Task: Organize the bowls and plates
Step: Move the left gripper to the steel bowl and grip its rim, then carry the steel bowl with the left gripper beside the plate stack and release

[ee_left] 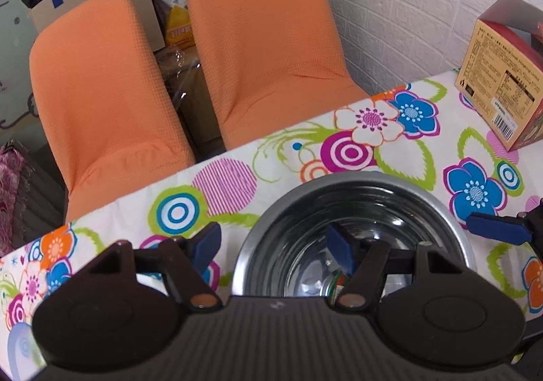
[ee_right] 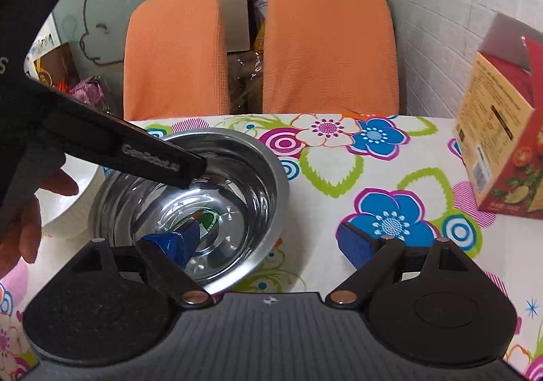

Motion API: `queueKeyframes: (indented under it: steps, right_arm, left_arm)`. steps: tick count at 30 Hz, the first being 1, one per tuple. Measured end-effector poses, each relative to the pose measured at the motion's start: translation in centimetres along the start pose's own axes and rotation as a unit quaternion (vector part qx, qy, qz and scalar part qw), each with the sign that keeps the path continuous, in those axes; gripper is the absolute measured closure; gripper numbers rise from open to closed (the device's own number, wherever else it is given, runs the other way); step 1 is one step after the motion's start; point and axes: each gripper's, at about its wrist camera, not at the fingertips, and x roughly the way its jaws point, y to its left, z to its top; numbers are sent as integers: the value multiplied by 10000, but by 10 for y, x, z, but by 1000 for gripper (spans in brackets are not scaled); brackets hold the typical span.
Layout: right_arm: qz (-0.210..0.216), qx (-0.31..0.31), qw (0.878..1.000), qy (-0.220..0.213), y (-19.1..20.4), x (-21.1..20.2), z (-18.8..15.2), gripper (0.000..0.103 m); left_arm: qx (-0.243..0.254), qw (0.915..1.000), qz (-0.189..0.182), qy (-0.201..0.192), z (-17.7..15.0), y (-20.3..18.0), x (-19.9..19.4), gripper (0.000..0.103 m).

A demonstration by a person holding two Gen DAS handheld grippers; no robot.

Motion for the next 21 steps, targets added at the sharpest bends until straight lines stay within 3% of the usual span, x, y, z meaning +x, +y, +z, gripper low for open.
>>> queueKeyframes:
  steps: [8,12,16,21]
  right_arm:
    - [216,-175,9996,52,15,13,-7,27]
    - [529,-122,9985,94,24,4,-9,27]
    - [385,-255,9989,53,31,-10,-15,26]
    - [542,-25,9983,205,30,-33,-29,26]
  left_arm:
    - [-235,9991,-360,42,-6,-3,8,35]
    - [-361,9972,-636,161,-10,-6,2,35]
    - [-265,9960,-776,364,-19,-12,-4,35]
    - [-113,9956,-789,493,-43,-28,-25,35]
